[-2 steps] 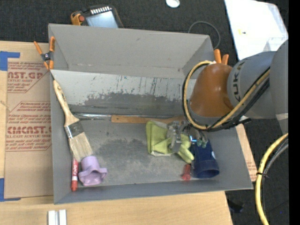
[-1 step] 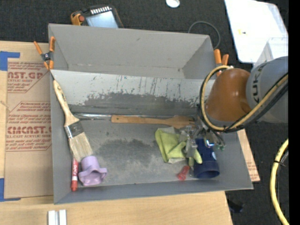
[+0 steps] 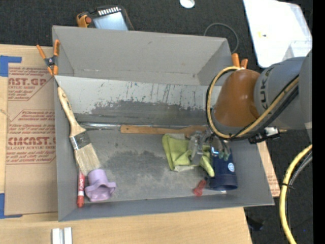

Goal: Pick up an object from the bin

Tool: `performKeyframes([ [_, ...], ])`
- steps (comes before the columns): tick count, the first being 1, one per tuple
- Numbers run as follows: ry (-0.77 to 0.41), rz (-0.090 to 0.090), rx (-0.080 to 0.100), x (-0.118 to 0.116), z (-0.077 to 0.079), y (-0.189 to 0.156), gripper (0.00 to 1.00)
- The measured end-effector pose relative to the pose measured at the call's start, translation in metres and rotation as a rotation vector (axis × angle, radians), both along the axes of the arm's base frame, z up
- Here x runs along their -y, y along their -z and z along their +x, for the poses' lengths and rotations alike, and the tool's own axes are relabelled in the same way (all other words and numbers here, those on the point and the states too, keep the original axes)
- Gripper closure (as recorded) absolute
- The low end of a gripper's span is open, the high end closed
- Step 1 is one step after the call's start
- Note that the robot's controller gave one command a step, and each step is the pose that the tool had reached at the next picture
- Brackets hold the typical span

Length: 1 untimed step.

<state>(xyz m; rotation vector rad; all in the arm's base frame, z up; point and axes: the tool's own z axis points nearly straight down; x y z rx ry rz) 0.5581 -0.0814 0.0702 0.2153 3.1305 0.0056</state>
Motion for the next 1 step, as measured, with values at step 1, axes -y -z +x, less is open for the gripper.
performKeyframes([
  [1,0.123,0.008,-0.002,-0.0149,0.0004,-0.0042,1.0],
])
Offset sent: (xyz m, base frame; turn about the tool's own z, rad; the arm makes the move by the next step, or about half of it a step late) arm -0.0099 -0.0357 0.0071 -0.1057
